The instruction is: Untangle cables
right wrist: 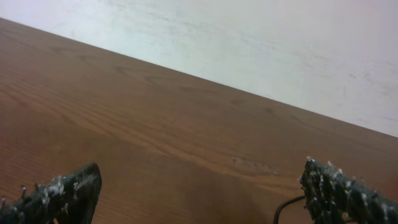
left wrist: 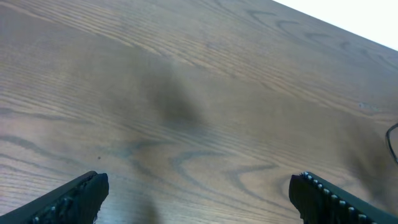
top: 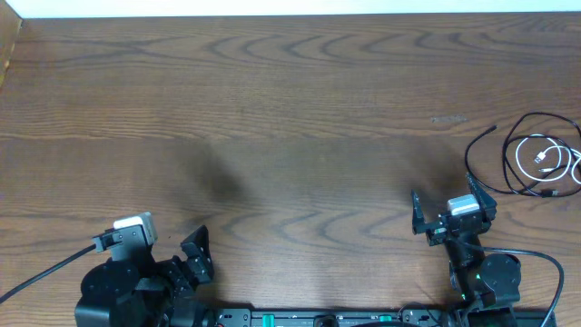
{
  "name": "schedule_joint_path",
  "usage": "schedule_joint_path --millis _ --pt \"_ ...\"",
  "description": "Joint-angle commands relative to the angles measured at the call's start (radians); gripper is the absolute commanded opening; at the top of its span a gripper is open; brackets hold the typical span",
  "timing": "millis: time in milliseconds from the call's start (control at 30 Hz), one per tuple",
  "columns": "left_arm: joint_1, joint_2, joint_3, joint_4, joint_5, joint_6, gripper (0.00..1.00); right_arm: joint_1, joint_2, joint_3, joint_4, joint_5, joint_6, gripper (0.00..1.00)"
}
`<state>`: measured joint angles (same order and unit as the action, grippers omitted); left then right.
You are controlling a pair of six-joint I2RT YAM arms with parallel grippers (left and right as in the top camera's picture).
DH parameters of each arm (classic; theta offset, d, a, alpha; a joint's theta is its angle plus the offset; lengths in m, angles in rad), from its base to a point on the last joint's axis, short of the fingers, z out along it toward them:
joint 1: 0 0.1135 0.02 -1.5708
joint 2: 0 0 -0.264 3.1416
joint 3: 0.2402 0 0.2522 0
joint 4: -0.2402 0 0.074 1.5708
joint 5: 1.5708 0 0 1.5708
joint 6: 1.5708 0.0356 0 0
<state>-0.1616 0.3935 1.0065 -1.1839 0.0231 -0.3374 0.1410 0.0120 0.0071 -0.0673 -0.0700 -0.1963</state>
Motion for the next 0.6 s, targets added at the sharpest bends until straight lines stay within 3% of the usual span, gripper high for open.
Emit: schedule_joint_path --millis 0,167,567 --pt "0.009 -0.005 -0.015 -0.003 -0.047 0.024 0.98 0.003 -0.007 -0.002 -0.004 0.011 0.001 0.99" --pt "0.048 -0.041 -0.099 0.06 -0.116 0.031 0.98 0.003 -0.007 -0.002 -0.004 0.011 0.001 0.99" --pt "0.067 -0.302 -0.515 0.492 -0.122 0.124 0.98 0.003 -0.007 -0.002 -0.004 0.011 0.001 0.99"
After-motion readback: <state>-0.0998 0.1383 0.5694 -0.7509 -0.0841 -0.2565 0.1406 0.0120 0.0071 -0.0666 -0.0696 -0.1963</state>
